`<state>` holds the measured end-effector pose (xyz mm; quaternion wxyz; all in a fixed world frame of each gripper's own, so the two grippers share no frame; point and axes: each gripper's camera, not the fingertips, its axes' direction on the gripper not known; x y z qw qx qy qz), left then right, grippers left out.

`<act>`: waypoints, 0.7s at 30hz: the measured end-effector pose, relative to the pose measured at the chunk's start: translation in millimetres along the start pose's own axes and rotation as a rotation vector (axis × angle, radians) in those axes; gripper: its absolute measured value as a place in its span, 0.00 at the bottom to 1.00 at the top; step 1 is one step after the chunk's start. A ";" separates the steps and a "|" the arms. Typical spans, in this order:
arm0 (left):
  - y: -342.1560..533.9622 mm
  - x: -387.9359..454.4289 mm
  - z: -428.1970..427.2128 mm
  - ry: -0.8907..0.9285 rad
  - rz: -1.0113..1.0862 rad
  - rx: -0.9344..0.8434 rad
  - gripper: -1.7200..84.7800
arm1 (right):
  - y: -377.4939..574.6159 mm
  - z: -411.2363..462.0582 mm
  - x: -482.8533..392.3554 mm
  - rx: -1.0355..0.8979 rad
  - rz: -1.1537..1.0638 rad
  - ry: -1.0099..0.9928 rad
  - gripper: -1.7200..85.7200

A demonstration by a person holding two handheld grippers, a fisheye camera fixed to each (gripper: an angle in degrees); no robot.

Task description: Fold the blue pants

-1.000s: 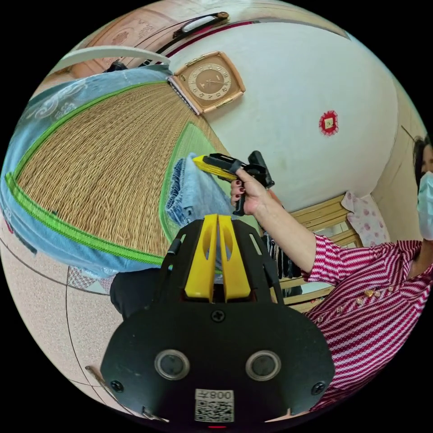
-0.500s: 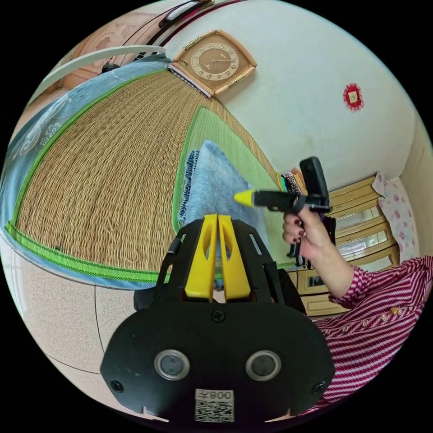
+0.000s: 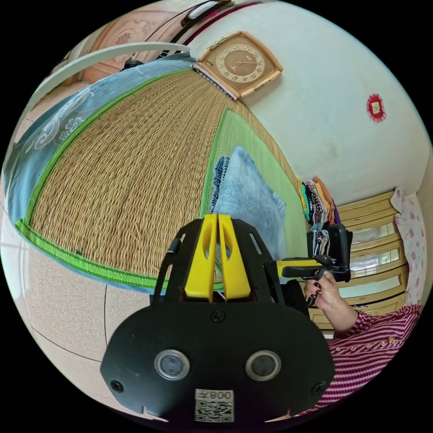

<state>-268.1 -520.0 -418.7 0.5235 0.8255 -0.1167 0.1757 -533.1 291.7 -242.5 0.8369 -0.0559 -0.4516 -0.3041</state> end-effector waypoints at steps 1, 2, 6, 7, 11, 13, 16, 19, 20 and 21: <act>-0.2 2.2 -1.8 0.002 -0.005 -0.001 0.02 | 13.3 -4.6 11.1 0.009 0.030 -0.011 0.02; -0.1 9.7 -7.1 -0.012 0.000 0.005 0.02 | 26.6 -9.8 19.7 0.020 0.053 -0.010 0.02; 2.6 36.9 -20.4 -0.043 0.039 0.023 0.02 | 59.2 -19.2 35.2 0.041 0.095 -0.002 0.02; 2.0 38.5 -17.8 -0.054 0.036 0.000 0.02 | 66.5 -18.0 40.6 0.039 0.107 -0.003 0.02; -1.0 47.4 -20.8 -0.060 0.011 -0.029 0.02 | 88.4 -9.9 60.3 0.031 0.155 -0.057 0.02; -0.6 55.9 -28.3 -0.092 0.008 -0.013 0.02 | 99.3 -11.8 60.1 0.029 0.151 -0.037 0.02; -1.9 68.0 -27.0 -0.138 0.034 -0.058 0.02 | 119.0 -14.9 70.3 0.025 0.169 -0.028 0.02; -5.8 74.7 -32.8 -0.128 0.022 -0.074 0.02 | 138.2 -19.7 87.5 0.042 0.210 -0.054 0.02; -7.6 78.6 -35.7 -0.132 0.030 -0.084 0.02 | 145.2 -21.9 91.7 0.051 0.219 -0.059 0.02; -9.2 83.1 -38.8 -0.139 0.040 -0.092 0.02 | 148.4 -22.7 93.2 0.053 0.222 -0.058 0.02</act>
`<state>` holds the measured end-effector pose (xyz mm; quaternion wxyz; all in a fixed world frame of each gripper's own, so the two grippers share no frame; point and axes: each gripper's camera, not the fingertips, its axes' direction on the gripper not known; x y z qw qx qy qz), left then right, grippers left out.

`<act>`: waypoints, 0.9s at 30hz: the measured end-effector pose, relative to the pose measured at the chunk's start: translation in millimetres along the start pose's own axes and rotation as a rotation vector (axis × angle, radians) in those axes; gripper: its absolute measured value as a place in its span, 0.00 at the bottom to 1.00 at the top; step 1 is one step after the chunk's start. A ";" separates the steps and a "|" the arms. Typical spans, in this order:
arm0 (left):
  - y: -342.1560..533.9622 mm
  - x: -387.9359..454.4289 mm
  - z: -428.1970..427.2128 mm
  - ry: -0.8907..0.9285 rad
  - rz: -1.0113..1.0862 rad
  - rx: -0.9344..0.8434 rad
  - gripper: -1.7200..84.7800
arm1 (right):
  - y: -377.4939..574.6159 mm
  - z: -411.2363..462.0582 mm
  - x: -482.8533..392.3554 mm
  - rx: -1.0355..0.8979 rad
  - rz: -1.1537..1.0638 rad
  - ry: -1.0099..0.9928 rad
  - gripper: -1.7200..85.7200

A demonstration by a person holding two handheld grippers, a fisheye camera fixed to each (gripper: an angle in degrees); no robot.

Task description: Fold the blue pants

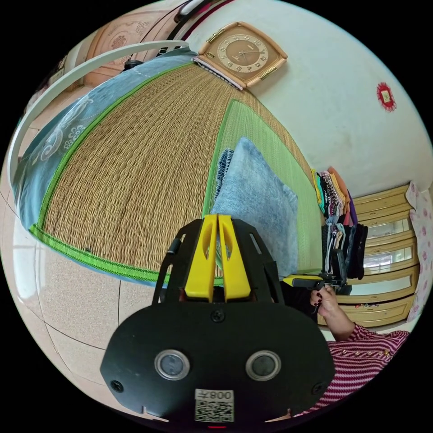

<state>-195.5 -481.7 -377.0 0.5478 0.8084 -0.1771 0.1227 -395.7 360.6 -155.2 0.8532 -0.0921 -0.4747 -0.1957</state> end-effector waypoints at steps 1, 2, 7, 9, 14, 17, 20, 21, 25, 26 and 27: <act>-0.9 2.2 -1.9 -0.005 0.005 -0.005 0.02 | 5.1 -1.6 3.5 0.002 0.003 0.002 0.02; -2.6 6.6 -5.6 -0.017 0.015 -0.013 0.02 | 10.0 -2.8 6.9 0.004 0.006 0.004 0.02; -7.6 20.8 -21.7 -0.047 0.025 -0.030 0.02 | 32.1 -7.0 26.3 0.011 0.026 -0.016 0.02; -6.7 31.3 -34.8 -0.083 0.056 -0.023 0.02 | 42.5 -11.0 35.2 0.019 0.036 -0.031 0.02; 4.7 54.1 -67.5 -0.087 0.123 0.007 0.02 | 81.1 -29.3 69.2 0.060 0.062 -0.075 0.02; 16.8 72.5 -76.3 0.004 0.170 0.006 0.02 | 105.3 -34.1 95.7 0.091 0.095 -0.106 0.02; 26.4 101.5 -63.0 0.102 0.241 -0.072 0.03 | 126.9 -34.7 120.6 0.126 0.123 -0.185 0.02; 28.5 115.8 -53.7 0.131 0.271 -0.113 0.03 | 130.5 -35.0 124.3 0.134 0.126 -0.198 0.02; 29.0 160.2 -20.2 0.214 0.336 -0.236 0.05 | 151.3 -41.6 143.0 0.185 0.128 -0.270 0.04; 28.7 176.2 -8.4 0.230 0.368 -0.283 0.06 | 156.2 -44.7 147.1 0.196 0.129 -0.277 0.05; 28.3 190.9 4.4 0.232 0.389 -0.339 0.06 | 158.7 -46.3 149.3 0.202 0.129 -0.282 0.05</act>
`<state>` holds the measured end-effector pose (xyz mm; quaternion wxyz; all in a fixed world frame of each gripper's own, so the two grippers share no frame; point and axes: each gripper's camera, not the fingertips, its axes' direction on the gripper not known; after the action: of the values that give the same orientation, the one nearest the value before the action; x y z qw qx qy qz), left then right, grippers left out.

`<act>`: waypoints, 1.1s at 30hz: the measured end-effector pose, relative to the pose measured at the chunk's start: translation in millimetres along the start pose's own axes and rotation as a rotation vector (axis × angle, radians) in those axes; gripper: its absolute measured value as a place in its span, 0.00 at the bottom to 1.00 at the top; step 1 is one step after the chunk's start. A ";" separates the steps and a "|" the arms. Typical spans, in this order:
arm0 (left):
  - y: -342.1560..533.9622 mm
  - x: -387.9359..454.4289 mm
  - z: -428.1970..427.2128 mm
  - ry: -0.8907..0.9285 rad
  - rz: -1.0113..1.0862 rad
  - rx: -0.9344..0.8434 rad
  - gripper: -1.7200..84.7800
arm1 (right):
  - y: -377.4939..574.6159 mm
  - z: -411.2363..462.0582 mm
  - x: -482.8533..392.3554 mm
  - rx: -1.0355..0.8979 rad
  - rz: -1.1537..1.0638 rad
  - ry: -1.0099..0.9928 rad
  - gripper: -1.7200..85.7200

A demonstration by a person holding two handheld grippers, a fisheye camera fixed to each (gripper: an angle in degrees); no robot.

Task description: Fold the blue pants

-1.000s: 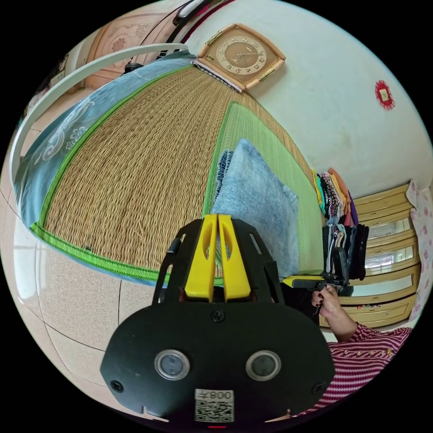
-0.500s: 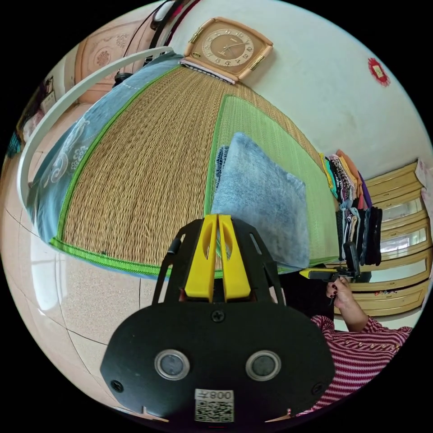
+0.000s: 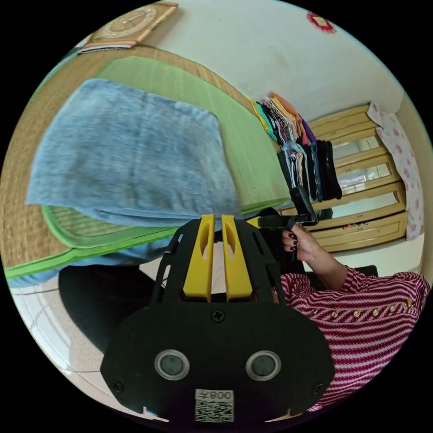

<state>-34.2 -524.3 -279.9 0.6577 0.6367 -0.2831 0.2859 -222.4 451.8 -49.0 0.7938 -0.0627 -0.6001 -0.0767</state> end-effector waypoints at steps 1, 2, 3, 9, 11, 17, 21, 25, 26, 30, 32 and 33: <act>-4.4 3.4 6.7 0.004 0.000 -0.027 0.07 | 3.7 -5.6 4.0 0.012 0.000 -0.010 0.06; -11.6 6.6 18.1 0.014 -0.023 -0.071 0.08 | 7.5 -11.0 8.2 0.023 0.002 -0.016 0.07; -16.2 7.2 25.4 0.032 -0.051 -0.087 0.09 | 9.6 -13.7 10.7 0.029 0.004 -0.020 0.08; -28.4 -5.6 36.4 0.236 -0.220 -0.086 0.11 | 30.9 -32.4 40.0 0.077 0.028 -0.105 0.10; -32.8 -8.7 35.3 0.270 -0.258 -0.076 0.11 | 35.4 -36.5 48.9 0.093 0.035 -0.135 0.10; -41.5 -19.3 34.3 0.351 -0.365 -0.046 0.09 | 35.9 -35.8 55.6 0.079 0.033 -0.147 0.11; -40.5 -18.4 30.1 0.395 -0.375 -0.014 0.05 | 36.9 -34.0 58.3 0.076 0.035 -0.160 0.12; -44.2 -11.7 23.8 0.404 -0.347 0.000 0.04 | 31.6 -33.9 59.7 0.089 0.040 -0.200 0.13; -45.1 -9.2 22.1 0.405 -0.340 0.006 0.03 | 28.8 -32.7 58.8 0.093 0.039 -0.220 0.13; -45.2 -2.3 19.9 0.425 -0.322 0.029 0.03 | 17.5 -24.1 51.7 0.084 0.034 -0.247 0.14; -45.1 1.4 21.2 0.431 -0.305 0.023 0.03 | 9.2 -17.8 48.0 0.077 0.035 -0.279 0.15; -44.9 4.5 22.9 0.438 -0.292 0.018 0.03 | 7.2 -16.3 47.4 0.076 0.037 -0.286 0.16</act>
<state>1.7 -548.3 -306.3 0.7321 0.5995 -0.0367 0.3214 -192.9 453.5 -7.9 0.7032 -0.0539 -0.7083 -0.0297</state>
